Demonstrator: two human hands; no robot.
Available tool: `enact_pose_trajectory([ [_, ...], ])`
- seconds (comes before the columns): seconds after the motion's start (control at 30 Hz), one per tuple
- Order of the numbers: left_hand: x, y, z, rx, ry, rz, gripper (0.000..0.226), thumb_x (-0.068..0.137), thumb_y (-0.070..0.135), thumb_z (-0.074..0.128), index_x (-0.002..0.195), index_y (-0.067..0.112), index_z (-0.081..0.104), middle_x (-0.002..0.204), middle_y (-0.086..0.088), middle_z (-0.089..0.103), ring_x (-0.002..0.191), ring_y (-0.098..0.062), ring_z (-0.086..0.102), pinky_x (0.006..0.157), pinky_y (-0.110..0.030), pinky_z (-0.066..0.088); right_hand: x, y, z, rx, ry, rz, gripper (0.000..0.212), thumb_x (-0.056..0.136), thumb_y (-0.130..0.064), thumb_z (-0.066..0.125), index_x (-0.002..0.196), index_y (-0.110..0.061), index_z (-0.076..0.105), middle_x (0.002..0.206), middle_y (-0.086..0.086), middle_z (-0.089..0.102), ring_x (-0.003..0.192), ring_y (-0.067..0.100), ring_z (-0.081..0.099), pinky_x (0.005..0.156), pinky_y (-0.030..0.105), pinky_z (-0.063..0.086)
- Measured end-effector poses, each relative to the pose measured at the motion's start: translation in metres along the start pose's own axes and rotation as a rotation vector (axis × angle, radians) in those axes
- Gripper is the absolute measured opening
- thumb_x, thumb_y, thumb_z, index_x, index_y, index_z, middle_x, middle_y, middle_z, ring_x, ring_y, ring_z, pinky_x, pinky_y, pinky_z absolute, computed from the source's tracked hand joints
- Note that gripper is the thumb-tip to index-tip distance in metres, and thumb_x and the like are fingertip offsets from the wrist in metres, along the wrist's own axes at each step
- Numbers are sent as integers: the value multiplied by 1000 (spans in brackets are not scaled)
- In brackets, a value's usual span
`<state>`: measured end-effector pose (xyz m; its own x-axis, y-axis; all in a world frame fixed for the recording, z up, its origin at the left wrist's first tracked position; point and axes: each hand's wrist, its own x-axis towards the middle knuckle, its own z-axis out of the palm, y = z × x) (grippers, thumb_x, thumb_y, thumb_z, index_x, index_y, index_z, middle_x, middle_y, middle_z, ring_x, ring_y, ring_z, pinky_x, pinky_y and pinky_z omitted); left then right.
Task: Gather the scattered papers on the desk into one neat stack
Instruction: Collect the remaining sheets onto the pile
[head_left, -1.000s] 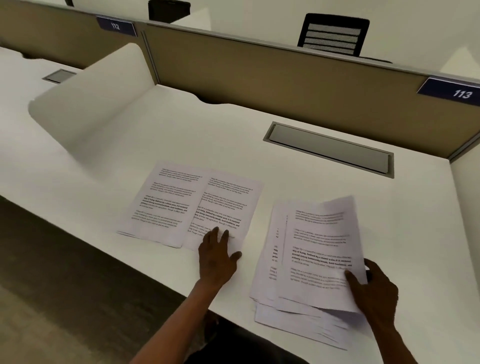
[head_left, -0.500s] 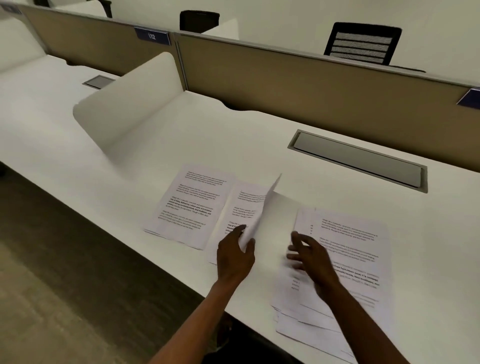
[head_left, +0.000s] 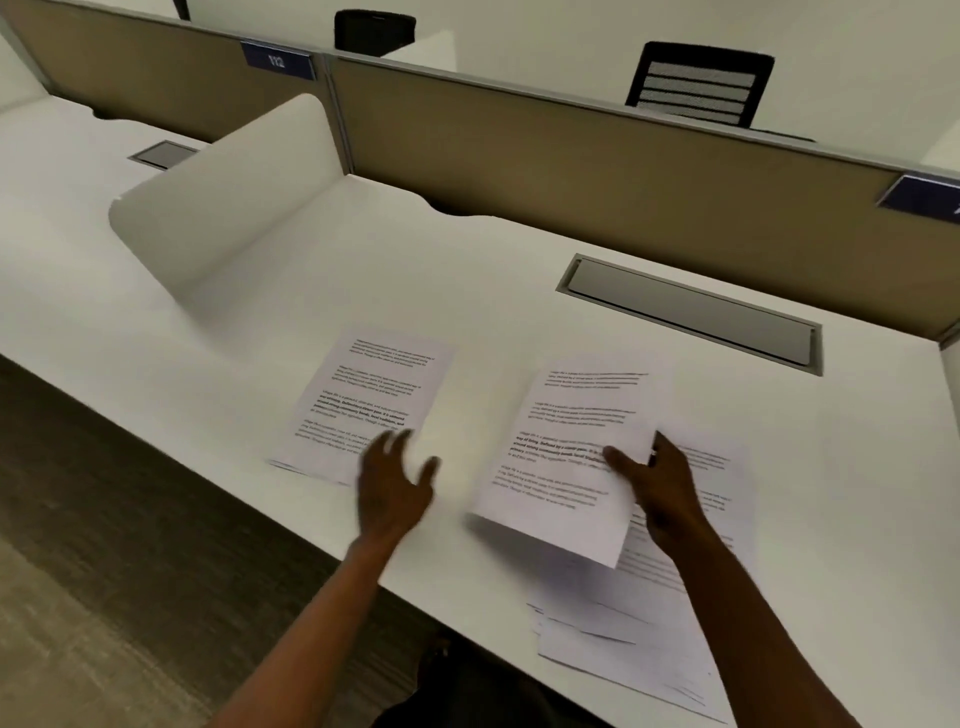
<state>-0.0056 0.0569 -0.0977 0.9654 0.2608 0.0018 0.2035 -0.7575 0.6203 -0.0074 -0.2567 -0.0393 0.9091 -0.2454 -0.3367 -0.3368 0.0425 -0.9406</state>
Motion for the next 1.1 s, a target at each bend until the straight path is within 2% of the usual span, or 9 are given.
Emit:
enact_pose_trajectory([
  [0.13, 26, -39, 5, 307, -113, -192, 78, 91, 47, 57, 154, 16, 23, 160, -21, 18, 148, -40, 13, 118, -52, 20, -7, 0, -71, -108, 66, 11, 53, 80, -8, 77, 128, -14, 57, 121, 4, 68, 105, 25, 67, 90, 48, 55],
  [0.4, 26, -21, 2, 450, -28, -4, 70, 85, 34, 64, 146, 10, 39, 123, -21, 63, 106, -43, 58, 89, -50, 46, -7, 54, -114, -685, 367, 20, 72, 72, -26, 83, 135, -14, 50, 114, 17, 69, 109, 35, 64, 94, 44, 51],
  [0.53, 18, 9, -2, 342, 28, 31, 58, 84, 31, 66, 136, 9, 52, 110, -22, 69, 99, -43, 64, 86, -47, 50, -15, 63, -107, -861, 580, -126, 78, 74, -33, 80, 140, -9, 46, 133, 20, 48, 121, 40, 45, 96, 51, 43],
  [0.63, 6, 45, -4, 221, 39, 62, 40, 85, 33, 65, 121, 16, 63, 101, -15, 73, 91, -39, 67, 79, -41, 53, -28, 49, -90, -654, 548, -206, 59, 75, -39, 79, 125, -15, 59, 120, 10, 62, 107, 26, 60, 92, 42, 50],
  [0.7, -6, 71, -3, 132, 40, 116, 30, 84, 36, 64, 110, 21, 66, 92, -9, 74, 82, -35, 69, 71, -37, 53, -39, 27, -73, -351, 324, -71, 53, 75, -53, 76, 116, -21, 64, 103, 4, 72, 88, 17, 69, 82, 37, 55],
  [0.8, -35, 107, 2, 35, 25, 225, 33, 85, 39, 64, 113, 23, 67, 95, -5, 77, 77, -28, 72, 68, -33, 57, -47, 4, -48, 18, 13, 122, 63, 74, -61, 65, 118, -17, 64, 102, 10, 73, 86, 25, 74, 76, 40, 57],
  [0.93, -86, 144, 21, 93, -22, 528, 40, 81, 41, 61, 116, 23, 70, 85, 1, 77, 66, -23, 72, 58, -30, 56, -44, -15, -39, 130, -124, 165, 62, 80, -71, 53, 122, -27, 61, 108, 8, 73, 93, 33, 73, 77, 50, 60],
  [1.03, -112, 163, 43, 132, -100, 712, 45, 81, 46, 59, 118, 22, 67, 85, 2, 76, 60, -21, 69, 55, -28, 53, -38, -21, -51, 106, -52, 93, 45, 83, -44, 72, 121, -22, 62, 111, 8, 73, 92, 29, 73, 65, 40, 59],
  [1.1, -125, 174, 51, 117, -208, 725, 59, 81, 62, 56, 126, 25, 63, 102, 5, 75, 78, -16, 72, 68, -29, 55, -31, -11, -67, 12, 74, 30, 45, 79, -17, 77, 121, -21, 62, 115, 6, 72, 99, 24, 71, 72, 41, 60],
])
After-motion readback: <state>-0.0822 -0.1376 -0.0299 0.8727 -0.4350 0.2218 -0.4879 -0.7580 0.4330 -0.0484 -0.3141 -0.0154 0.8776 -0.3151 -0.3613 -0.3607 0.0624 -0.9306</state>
